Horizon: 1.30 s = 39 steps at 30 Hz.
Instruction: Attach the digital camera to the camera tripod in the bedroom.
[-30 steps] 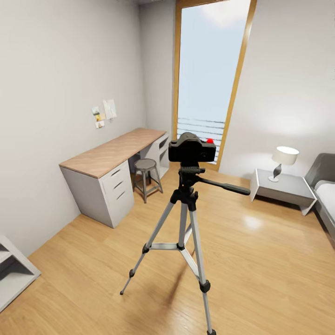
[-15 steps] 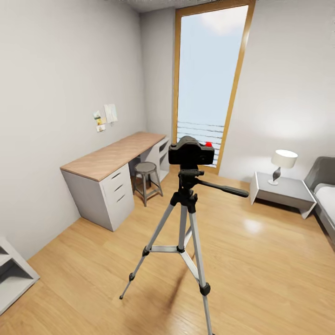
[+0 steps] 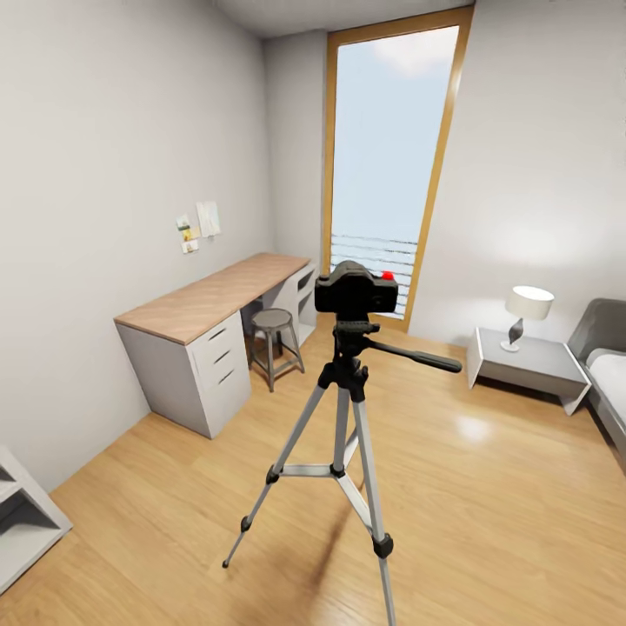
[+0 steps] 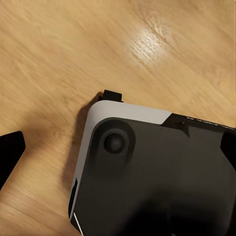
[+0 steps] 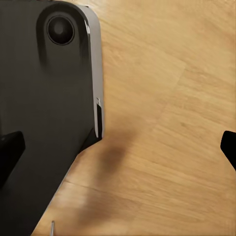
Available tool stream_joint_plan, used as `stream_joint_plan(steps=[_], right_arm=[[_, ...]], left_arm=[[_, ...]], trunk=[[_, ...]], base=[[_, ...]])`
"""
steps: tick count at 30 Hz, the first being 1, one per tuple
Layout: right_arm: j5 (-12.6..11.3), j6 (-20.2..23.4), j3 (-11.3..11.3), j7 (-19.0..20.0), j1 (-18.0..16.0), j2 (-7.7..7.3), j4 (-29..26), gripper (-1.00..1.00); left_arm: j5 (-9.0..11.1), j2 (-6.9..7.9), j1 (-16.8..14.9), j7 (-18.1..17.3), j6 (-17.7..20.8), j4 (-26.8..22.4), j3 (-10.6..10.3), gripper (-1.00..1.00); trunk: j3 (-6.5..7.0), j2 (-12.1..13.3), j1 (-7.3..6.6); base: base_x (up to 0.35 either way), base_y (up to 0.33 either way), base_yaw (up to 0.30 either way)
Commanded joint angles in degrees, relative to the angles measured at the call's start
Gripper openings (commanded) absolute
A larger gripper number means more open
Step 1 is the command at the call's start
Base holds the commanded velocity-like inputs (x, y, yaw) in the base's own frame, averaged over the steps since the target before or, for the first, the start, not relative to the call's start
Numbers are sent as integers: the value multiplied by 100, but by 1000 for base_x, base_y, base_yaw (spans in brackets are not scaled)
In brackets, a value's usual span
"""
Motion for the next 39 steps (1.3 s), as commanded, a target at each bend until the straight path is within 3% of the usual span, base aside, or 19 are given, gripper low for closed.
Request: stream_joint_plan(steps=[1,28,39], right_arm=[[35,-12,-49,23,2,1,-8,100],[34,-10,-44,6,1,1,-8,100],[42,20,-38,13,3,-7,-8,100]], left_arm=[[58,1,-4,-24,-20,8,-49,100],[58,-1,-4,-24,-20,8,-49,100],[58,-1,-2,-24,-19,8,-49,100]], trunk=[[2,-7,2],[249,-7,2],[281,-7,2]], base=[[0,0,0],[0,0,0],[0,0,0]])
